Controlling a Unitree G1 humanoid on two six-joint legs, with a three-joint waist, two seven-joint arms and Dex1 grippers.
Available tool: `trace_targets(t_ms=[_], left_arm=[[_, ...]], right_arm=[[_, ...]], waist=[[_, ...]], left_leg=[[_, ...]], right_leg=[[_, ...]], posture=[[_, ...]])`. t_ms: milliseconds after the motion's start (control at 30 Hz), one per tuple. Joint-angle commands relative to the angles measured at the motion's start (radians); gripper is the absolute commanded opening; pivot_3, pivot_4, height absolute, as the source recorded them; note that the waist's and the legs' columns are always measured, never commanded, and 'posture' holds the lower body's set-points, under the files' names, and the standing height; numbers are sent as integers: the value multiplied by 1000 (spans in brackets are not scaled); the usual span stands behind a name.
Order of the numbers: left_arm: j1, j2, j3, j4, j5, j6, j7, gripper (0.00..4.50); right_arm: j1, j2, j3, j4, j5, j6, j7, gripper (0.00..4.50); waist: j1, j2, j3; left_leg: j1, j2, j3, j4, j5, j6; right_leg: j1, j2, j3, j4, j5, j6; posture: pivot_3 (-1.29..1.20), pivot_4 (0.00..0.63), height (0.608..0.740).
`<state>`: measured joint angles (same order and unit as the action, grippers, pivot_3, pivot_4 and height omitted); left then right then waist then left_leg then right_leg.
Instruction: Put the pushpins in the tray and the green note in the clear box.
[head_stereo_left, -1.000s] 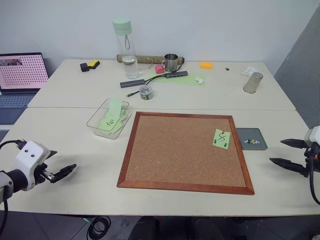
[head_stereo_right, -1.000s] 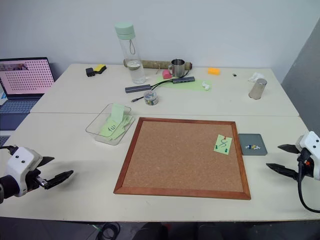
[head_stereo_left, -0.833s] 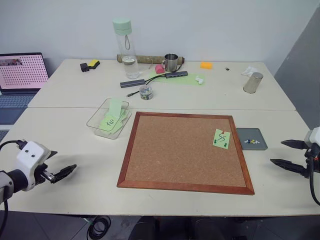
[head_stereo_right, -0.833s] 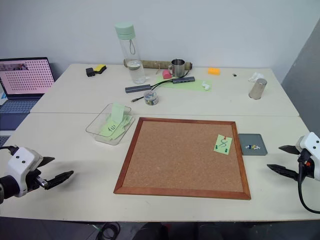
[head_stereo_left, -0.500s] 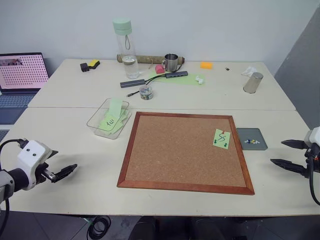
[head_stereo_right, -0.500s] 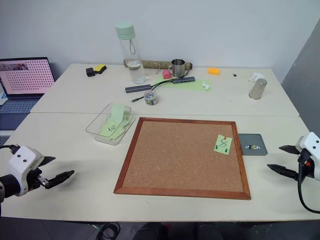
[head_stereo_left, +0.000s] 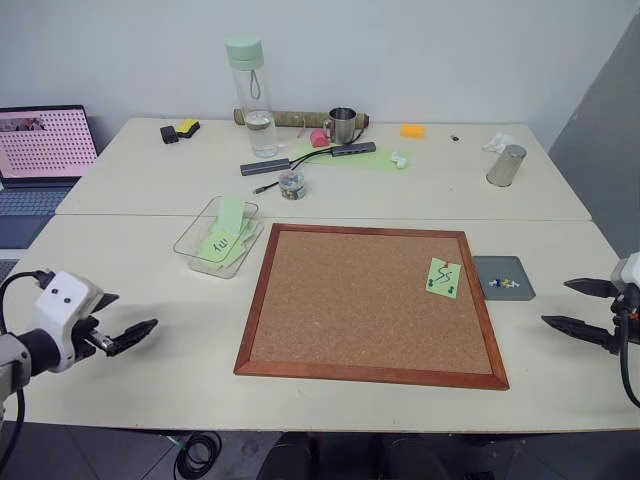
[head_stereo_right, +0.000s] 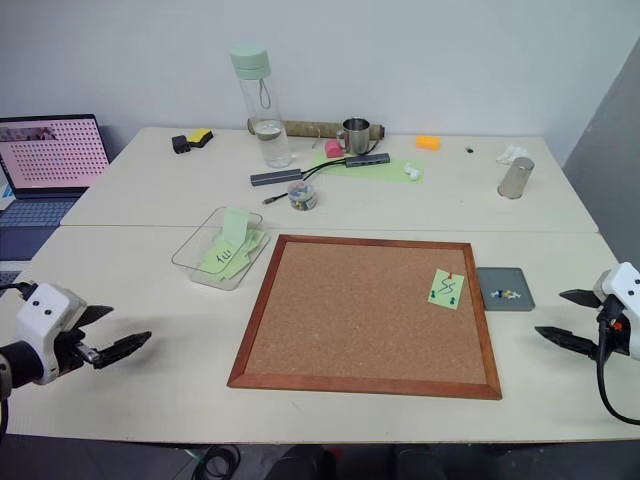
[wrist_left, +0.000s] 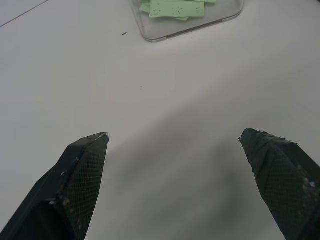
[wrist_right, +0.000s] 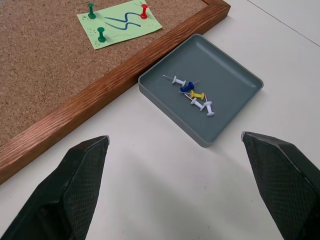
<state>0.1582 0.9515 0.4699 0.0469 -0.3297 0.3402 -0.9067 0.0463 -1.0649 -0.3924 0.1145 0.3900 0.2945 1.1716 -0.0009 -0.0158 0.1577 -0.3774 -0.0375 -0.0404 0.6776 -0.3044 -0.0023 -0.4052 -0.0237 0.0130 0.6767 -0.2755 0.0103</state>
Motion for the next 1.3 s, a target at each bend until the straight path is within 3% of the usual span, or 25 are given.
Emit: trace_targets(t_ms=[33, 200, 433, 600, 767, 967, 1067, 1300], left_arm=[[-25, -2, 19, -34, -25, -3, -13, 4489], [-55, 2, -5, -91, -52, 20, -42, 3658], [-171, -2, -144, -269, -93, 78, -79, 2184], [-311, -66, -327, -362, -110, 111, -92, 1173], [-468, -175, -518, -313, -67, 94, -128, 109], [-606, -359, -712, -174, 24, 9, -142, 13], [-659, -495, -781, -16, 76, -49, -106, 13], [-736, -654, -831, 311, 196, -220, -65, 13]], right_arm=[[-13, -3, -41, -30, 22, 4, -1, 4457], [-5, -4, -44, -64, 37, 18, 5, 4500], [-13, -5, -36, -147, 64, 56, 12, 4500], [-44, 7, -7, -224, 97, 94, 1, 4500], [-122, 43, 52, -256, 110, 129, -26, 4500], [-253, 105, 150, -226, 85, 142, -77, 4500], [-349, 177, 227, -162, 47, 161, -145, 4500], [-450, 265, 356, 8, -87, 98, -197, 4500]], waist=[[0, 0, 0], [0, 0, 0], [2, 0, 0], [2, 0, 0], [2, -1, 0], [2, -1, 1], [2, -2, 0], [2, -2, 0]], left_leg=[[0, 0, 0, 0, 0, 0], [0, 0, 0, 0, 0, 0], [-1, 0, 0, 1, 0, 0], [0, 0, 0, 1, 0, 0], [-1, -1, 0, 2, 0, 0], [-1, -1, 0, 3, 0, 0], [-1, -1, 0, 3, 0, 0], [-2, -1, 0, 4, 1, -1]], right_leg=[[0, 0, 0, 0, 0, 0], [0, 0, 0, 0, 0, 0], [0, 0, 0, 0, 0, 0], [0, 0, 0, 1, 0, 0], [0, 1, 0, 1, 0, 0], [1, 1, 0, 2, 0, 1], [0, 2, 0, 2, 0, 1], [-1, 2, 0, 2, 0, 1]], posture=[[0, 150, 740], [0, 150, 740], [0, 150, 740], [0, 150, 740], [0, 150, 740], [0, 150, 740], [0, 150, 740], [0, 150, 740]])
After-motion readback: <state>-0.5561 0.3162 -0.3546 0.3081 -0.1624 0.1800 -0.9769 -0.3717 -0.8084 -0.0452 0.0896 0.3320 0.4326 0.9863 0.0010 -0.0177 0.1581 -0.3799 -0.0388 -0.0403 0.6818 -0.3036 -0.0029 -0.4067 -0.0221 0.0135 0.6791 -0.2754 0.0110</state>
